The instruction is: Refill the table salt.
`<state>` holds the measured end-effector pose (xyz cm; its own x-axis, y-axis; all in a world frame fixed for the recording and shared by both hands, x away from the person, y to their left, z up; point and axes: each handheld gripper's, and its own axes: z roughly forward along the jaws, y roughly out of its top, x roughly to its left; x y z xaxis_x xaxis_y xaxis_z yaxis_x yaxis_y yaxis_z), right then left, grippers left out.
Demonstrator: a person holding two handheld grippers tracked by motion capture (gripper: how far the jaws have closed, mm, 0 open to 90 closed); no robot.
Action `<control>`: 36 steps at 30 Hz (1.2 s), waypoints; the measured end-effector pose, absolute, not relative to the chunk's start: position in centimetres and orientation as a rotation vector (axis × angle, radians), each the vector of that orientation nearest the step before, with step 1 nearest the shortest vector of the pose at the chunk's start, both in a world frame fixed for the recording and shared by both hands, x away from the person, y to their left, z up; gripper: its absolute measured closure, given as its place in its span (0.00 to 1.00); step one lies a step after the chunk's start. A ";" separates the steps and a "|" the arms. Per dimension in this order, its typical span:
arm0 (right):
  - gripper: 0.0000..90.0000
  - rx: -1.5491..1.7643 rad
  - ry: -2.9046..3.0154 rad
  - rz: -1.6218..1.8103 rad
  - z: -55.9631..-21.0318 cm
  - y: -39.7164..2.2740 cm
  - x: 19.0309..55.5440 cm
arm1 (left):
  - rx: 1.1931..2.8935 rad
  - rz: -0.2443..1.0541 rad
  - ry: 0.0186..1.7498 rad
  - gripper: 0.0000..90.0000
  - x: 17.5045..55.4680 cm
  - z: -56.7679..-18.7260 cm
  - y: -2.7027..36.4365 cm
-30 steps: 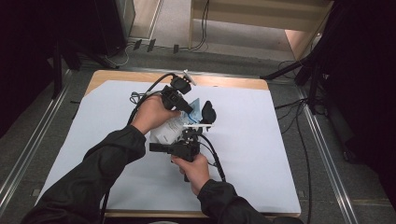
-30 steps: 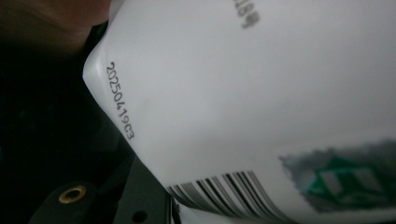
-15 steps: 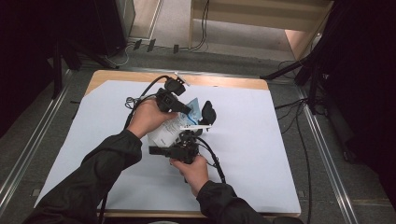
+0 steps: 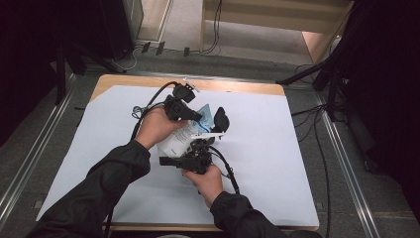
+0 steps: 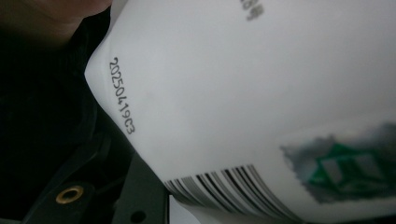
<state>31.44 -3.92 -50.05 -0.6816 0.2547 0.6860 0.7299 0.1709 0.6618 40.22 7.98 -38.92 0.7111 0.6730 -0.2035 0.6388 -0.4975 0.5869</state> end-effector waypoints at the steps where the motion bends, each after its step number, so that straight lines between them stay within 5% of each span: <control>1: 0.74 -0.932 -2.040 -1.523 -50.0 -3.9 31.4 | 2.261 0.064 0.989 0.99 40.2 -38.9 8.1; 36: 0.72 -0.956 -2.262 -1.474 -51.1 -5.3 31.3 | 2.036 0.042 0.918 1.00 39.1 -39.3 10.6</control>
